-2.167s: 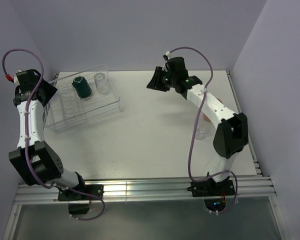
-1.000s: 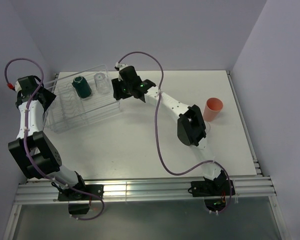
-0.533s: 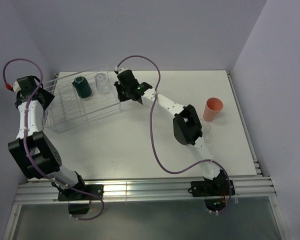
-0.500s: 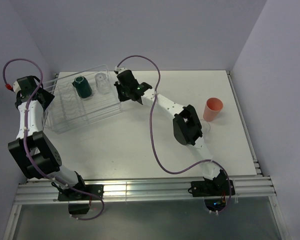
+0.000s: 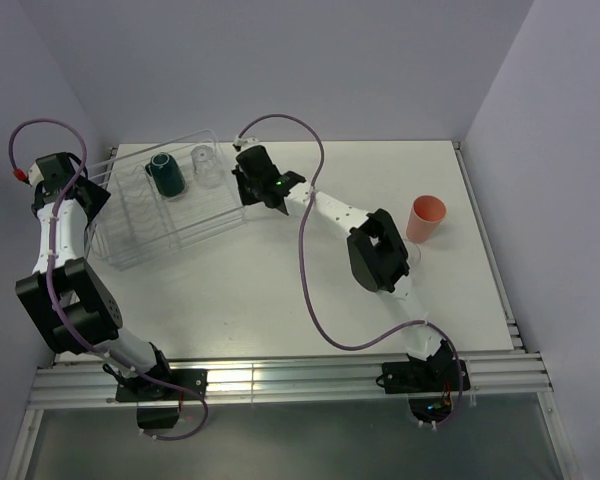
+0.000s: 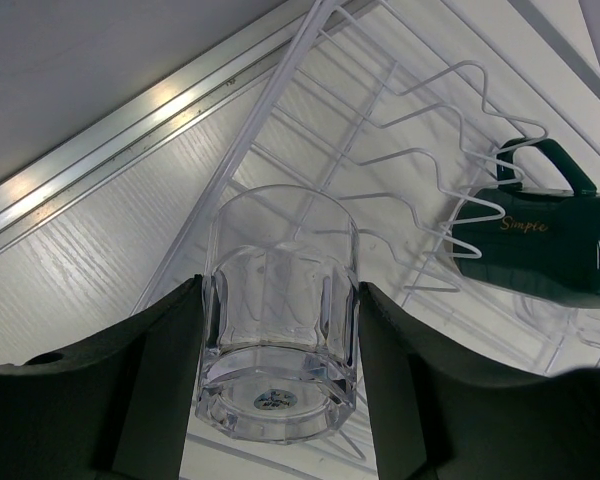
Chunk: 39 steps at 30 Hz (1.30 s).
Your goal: Load the cups into the dish rack
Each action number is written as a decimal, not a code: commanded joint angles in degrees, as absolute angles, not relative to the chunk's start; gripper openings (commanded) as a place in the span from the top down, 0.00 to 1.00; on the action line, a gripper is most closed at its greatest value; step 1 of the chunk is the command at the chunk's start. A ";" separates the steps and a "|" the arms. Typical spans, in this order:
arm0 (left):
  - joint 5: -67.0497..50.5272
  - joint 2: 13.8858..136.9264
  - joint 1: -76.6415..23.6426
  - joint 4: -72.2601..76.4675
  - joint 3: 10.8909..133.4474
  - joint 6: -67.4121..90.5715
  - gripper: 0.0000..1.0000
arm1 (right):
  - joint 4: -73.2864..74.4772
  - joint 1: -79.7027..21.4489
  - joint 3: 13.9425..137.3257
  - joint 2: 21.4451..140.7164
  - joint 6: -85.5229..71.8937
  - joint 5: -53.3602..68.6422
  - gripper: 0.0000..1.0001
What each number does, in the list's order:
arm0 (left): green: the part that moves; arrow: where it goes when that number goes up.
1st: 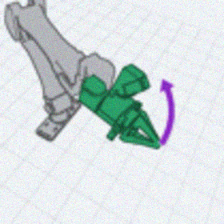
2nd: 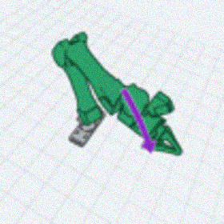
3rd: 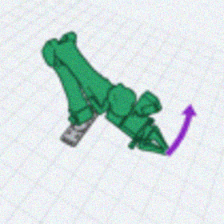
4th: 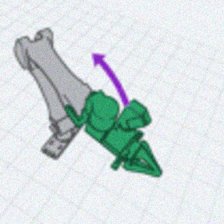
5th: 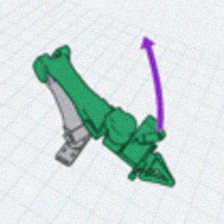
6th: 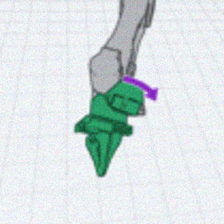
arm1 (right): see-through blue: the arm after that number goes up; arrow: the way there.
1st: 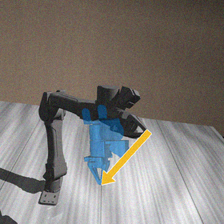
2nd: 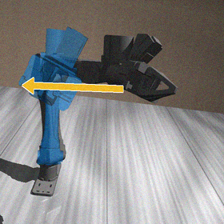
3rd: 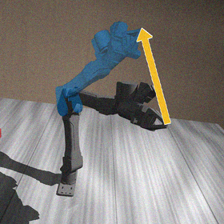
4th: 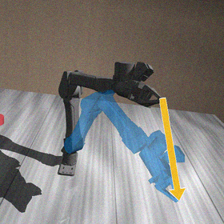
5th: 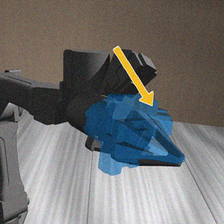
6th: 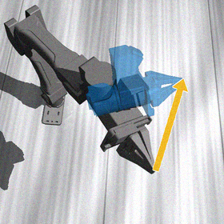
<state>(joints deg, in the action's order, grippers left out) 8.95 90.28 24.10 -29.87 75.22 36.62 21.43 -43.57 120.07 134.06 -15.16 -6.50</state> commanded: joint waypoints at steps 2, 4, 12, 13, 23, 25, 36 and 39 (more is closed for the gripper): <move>9.67 90.97 24.43 -28.74 77.70 36.04 1.00 | 21.54 -43.42 114.97 130.26 -16.08 -8.35 1.00; 9.32 91.58 24.35 -28.83 78.22 35.95 1.00 | 20.57 -43.42 112.60 128.77 -16.43 -9.13 1.00; 7.12 94.48 24.08 -29.88 81.29 35.25 1.00 | 18.37 -43.42 106.62 124.99 -17.40 -10.46 1.00; 7.03 94.74 23.91 -29.88 81.56 35.07 1.00 | 18.37 -43.42 106.26 124.81 -17.49 -10.46 1.00; 8.53 99.49 20.48 -32.61 87.89 35.07 1.00 | 16.53 -42.72 99.76 120.85 -17.23 -11.69 1.00; 8.79 100.63 19.69 -33.22 89.38 35.07 1.00 | 16.17 -42.45 98.62 119.80 -17.40 -11.78 1.00; 8.61 104.85 18.37 -33.75 91.14 34.89 1.00 | 14.68 -41.22 94.49 116.72 -17.67 -11.87 1.00; 8.00 106.52 18.46 -34.27 91.76 34.72 1.00 | 14.06 -41.04 93.60 116.10 -17.75 -11.78 1.00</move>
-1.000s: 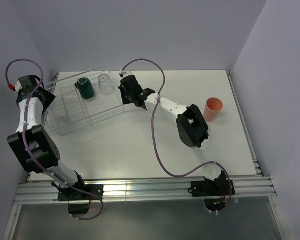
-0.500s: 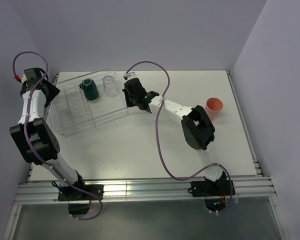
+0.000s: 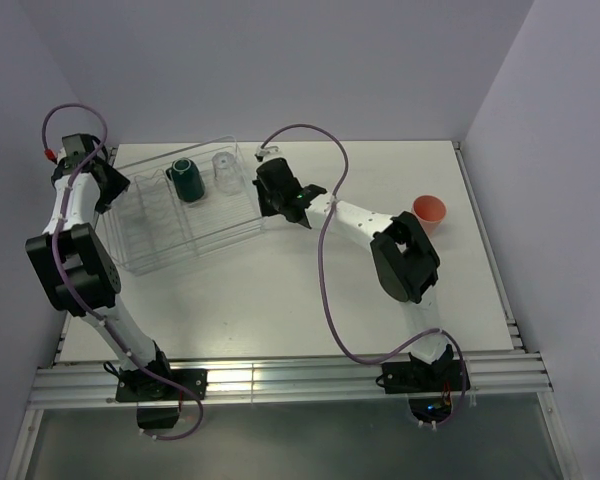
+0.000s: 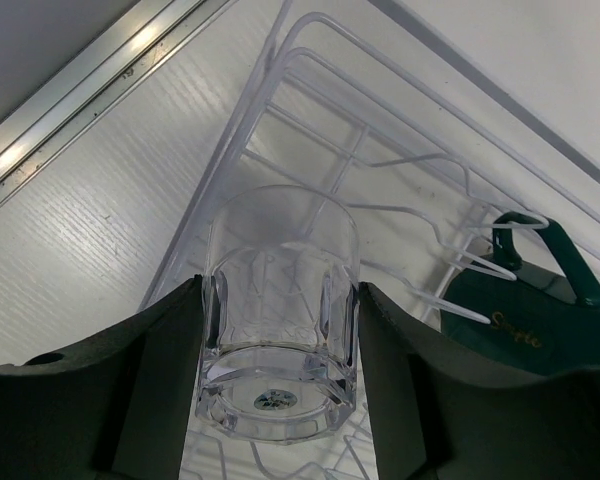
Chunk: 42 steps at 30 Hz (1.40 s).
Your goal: Load the cups into the dish rack
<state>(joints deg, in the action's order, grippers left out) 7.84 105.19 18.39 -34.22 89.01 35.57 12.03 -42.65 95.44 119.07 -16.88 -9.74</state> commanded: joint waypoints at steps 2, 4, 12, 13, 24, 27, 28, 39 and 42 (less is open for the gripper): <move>7.65 107.48 18.37 -34.37 91.93 34.72 1.00 | 13.98 -40.87 93.52 115.93 -17.58 -11.78 1.00; 6.95 108.19 18.37 -34.10 91.85 34.63 1.00 | 14.06 -40.87 93.69 116.02 -17.49 -11.69 1.00; 5.36 111.36 18.37 -34.10 92.11 34.54 1.00 | 13.10 -40.87 93.43 115.93 -17.40 -9.84 0.91; 5.36 111.53 18.37 -34.10 92.11 34.54 1.00 | 13.10 -40.87 93.34 115.67 -17.14 -9.93 0.89; 5.80 113.73 18.46 -34.54 92.64 35.07 0.98 | 12.48 -40.87 92.72 113.73 -16.61 -9.05 0.57; 5.89 114.78 18.37 -34.89 92.99 35.16 0.96 | 12.13 -40.78 92.20 113.20 -16.79 -8.88 0.53; 6.06 114.96 18.37 -34.81 92.73 35.24 0.95 | 11.95 -40.78 91.94 112.77 -16.79 -8.79 0.53; 7.21 116.45 18.37 -35.15 93.07 35.86 0.83 | 11.69 -40.78 91.32 111.45 -16.79 -8.35 0.51; 7.21 116.81 18.46 -35.07 92.99 35.95 0.71 | 11.95 -40.87 91.58 111.62 -16.79 -8.26 0.52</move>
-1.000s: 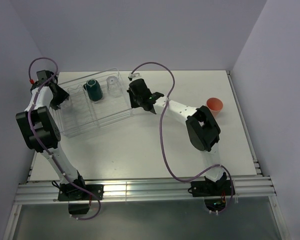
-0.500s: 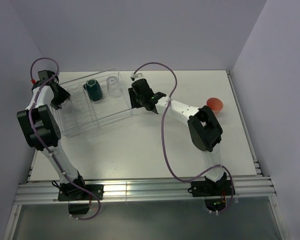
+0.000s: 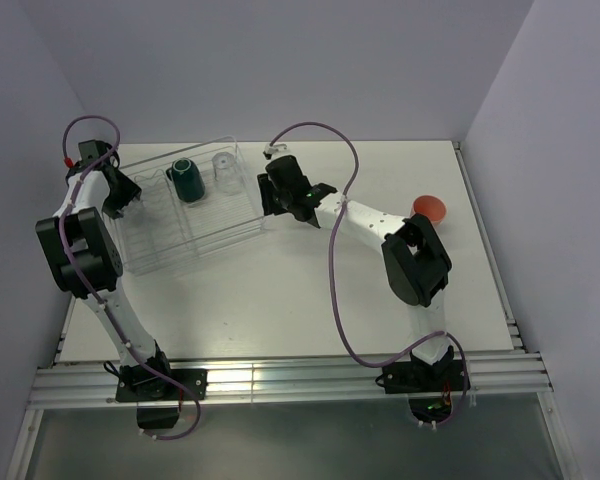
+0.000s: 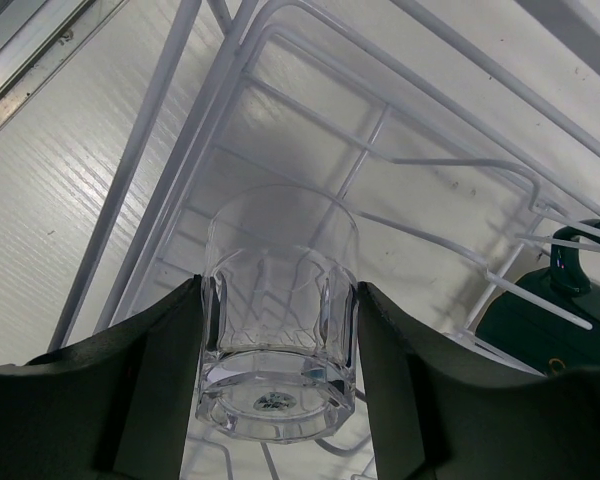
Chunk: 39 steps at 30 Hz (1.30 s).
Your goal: Load the cups into the dish rack
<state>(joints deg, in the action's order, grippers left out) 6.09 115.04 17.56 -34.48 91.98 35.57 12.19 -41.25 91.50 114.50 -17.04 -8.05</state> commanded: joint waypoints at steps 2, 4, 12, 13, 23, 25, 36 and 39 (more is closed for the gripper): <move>7.29 116.98 18.37 -34.98 92.64 35.95 0.61 | 12.04 -40.87 91.58 111.53 -16.79 -8.26 0.51; 7.38 117.07 18.46 -34.98 92.64 35.95 0.53 | 12.13 -40.87 91.58 111.62 -16.79 -8.35 0.51; 7.73 117.16 18.37 -34.72 92.02 35.86 0.28 | 12.30 -40.87 91.76 111.71 -16.79 -8.09 0.52; 7.82 116.98 18.37 -34.63 91.67 35.86 0.20 | 12.30 -40.78 91.76 111.71 -16.79 -8.00 0.52; 7.38 115.57 18.46 -33.75 90.88 36.04 0.13 | 12.39 -40.78 91.85 111.71 -16.79 -7.73 0.52; 7.47 115.40 18.37 -34.10 91.32 36.04 0.14 | 12.30 -40.87 91.76 111.71 -16.70 -7.73 0.52; 4.22 113.12 18.90 -33.49 91.67 37.09 0.16 | 12.13 -40.87 91.67 111.71 -16.79 -7.38 0.52; 2.82 112.41 19.25 -33.49 92.02 37.53 0.16 | 12.04 -40.78 91.58 111.71 -16.79 -7.29 0.52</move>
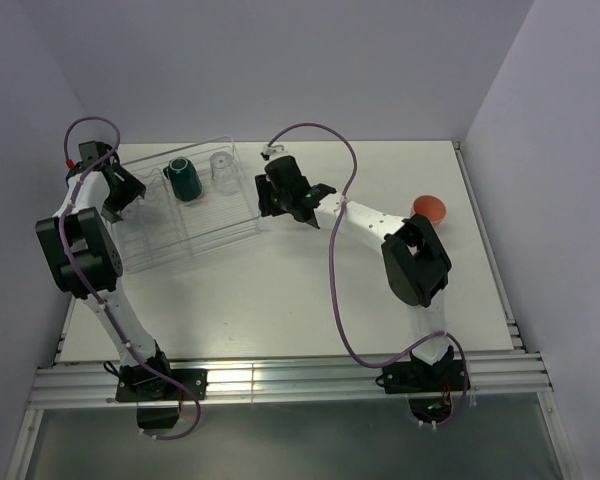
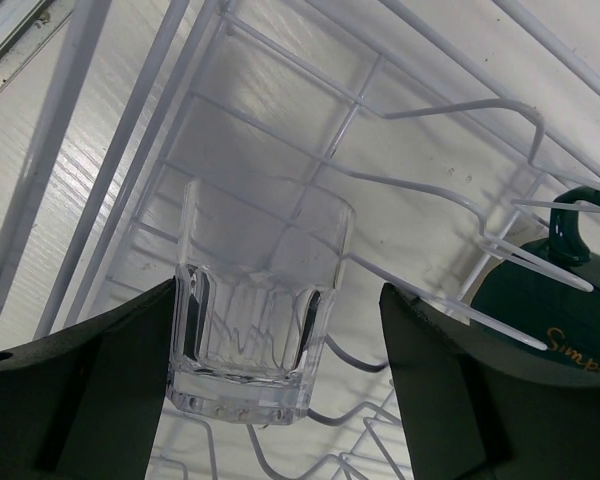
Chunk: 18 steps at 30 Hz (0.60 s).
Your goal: Load the cups into the dish rack
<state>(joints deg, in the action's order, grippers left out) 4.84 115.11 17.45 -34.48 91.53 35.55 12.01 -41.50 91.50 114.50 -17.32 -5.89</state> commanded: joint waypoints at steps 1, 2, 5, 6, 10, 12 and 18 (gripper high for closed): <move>2.38 112.24 19.42 -33.49 92.11 37.88 0.16 | 12.04 -40.87 91.58 111.71 -16.70 -7.21 0.53; 1.85 112.15 19.51 -33.49 92.11 38.05 0.16 | 12.04 -40.87 91.58 111.62 -16.79 -7.12 0.52; 0.44 111.62 19.78 -32.96 91.76 38.58 0.17 | 11.95 -40.87 91.58 111.71 -16.70 -6.94 0.53; -0.78 111.53 19.86 -33.13 91.93 38.67 0.17 | 11.95 -40.87 91.67 111.80 -16.79 -6.94 0.53; -2.19 111.45 20.39 -33.31 92.02 39.20 0.17 | 11.95 -40.96 91.85 112.06 -16.79 -6.50 0.53; -2.72 111.45 20.74 -33.31 92.11 39.37 0.17 | 11.87 -40.87 91.76 112.06 -16.79 -6.33 0.53; -4.04 111.88 21.27 -33.40 91.76 39.64 0.19 | 11.86 -40.87 91.93 112.15 -16.79 -6.06 0.54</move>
